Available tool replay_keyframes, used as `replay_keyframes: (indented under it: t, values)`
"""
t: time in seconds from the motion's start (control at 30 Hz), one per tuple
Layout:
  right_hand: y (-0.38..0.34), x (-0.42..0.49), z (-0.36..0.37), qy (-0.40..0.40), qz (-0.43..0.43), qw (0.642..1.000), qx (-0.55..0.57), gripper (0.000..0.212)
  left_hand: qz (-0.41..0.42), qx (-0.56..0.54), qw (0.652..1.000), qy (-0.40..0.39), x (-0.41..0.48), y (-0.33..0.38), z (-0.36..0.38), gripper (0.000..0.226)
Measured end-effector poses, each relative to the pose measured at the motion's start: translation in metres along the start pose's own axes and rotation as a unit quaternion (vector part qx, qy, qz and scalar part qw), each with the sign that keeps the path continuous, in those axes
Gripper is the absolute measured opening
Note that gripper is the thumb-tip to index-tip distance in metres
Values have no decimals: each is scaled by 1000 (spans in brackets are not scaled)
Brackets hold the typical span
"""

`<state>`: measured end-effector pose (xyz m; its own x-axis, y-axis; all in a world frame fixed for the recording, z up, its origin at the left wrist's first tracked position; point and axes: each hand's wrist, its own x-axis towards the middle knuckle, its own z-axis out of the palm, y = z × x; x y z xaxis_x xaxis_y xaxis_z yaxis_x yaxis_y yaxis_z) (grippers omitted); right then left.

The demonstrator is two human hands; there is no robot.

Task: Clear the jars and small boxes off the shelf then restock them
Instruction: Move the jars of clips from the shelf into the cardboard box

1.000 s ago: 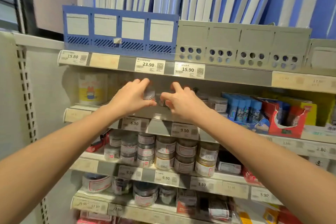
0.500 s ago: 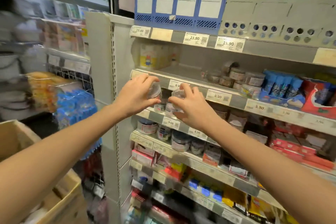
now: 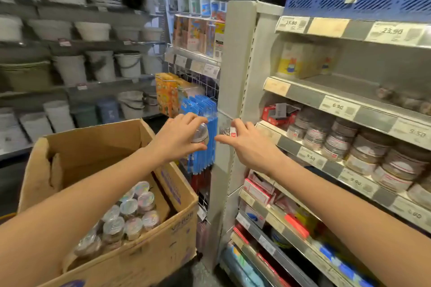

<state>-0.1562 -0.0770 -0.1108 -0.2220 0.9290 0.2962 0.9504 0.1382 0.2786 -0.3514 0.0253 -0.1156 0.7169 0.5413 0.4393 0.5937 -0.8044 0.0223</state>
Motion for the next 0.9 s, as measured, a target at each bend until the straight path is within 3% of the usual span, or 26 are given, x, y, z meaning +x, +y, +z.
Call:
replay_keyframes:
  t: [0.17, 0.27, 0.43, 0.63, 0.8, 0.9]
  values:
    - [-48, 61, 26, 31, -58, 997, 27, 48, -67, 20, 997, -21, -39, -69, -1, 66]
    - [-75, 92, 38, 21, -84, 996, 35, 30, -104, 14, 994, -27, -57, -102, 0, 65]
    - [-112, 129, 53, -2, -137, 990, 23, 25, -159, 4, 987, -32, -80, -139, 9, 65]
    - [-154, 161, 72, -59, -158, 984, 63, 62, -198, -7, 977, -84, -115, -168, 30, 71]
    - [-185, 175, 95, -134, -210, 965, 88, 58, -226, -13, 963, -149, -147, -183, 47, 70]
    - [-199, 184, 112, -182, -223, 951, 116, 72, -264, 4, 947, -185, -159, -192, 59, 69]
